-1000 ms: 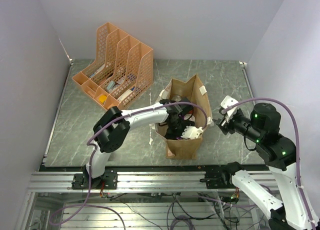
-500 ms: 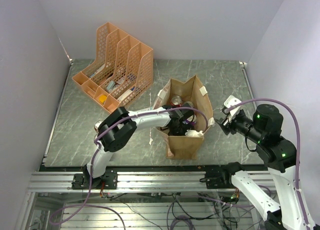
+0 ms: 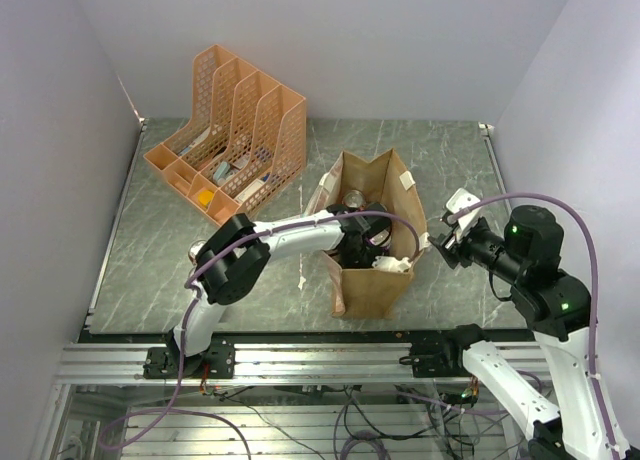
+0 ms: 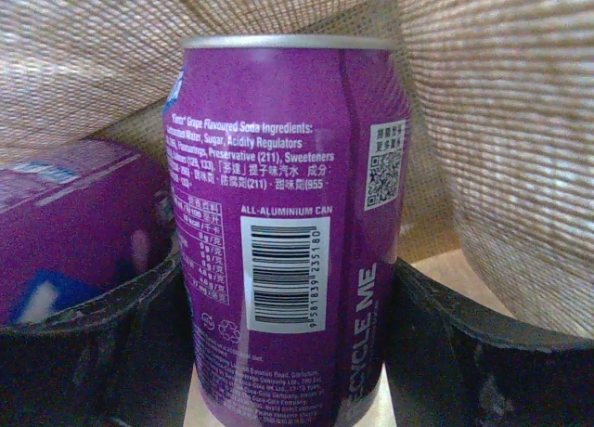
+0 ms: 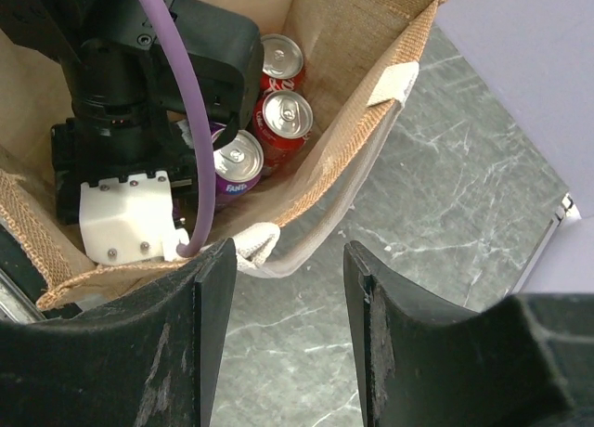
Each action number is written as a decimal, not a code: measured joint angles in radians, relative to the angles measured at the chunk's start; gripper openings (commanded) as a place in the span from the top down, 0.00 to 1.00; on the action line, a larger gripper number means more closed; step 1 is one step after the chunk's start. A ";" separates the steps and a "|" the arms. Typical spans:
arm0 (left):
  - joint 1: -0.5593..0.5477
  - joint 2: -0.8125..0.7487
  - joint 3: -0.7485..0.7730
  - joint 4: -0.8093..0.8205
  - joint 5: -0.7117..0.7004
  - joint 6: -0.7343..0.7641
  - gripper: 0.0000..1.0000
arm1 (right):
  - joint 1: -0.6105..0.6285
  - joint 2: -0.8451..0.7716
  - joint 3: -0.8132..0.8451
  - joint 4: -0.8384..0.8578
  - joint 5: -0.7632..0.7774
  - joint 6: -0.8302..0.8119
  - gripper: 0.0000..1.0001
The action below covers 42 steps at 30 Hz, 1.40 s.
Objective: Place the beverage into the canvas bag
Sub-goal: Pick up the drink from the canvas bag.
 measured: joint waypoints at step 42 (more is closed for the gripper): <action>0.249 -0.215 0.378 -0.190 0.199 -0.255 0.93 | -0.003 0.251 0.118 0.160 -0.150 0.114 0.32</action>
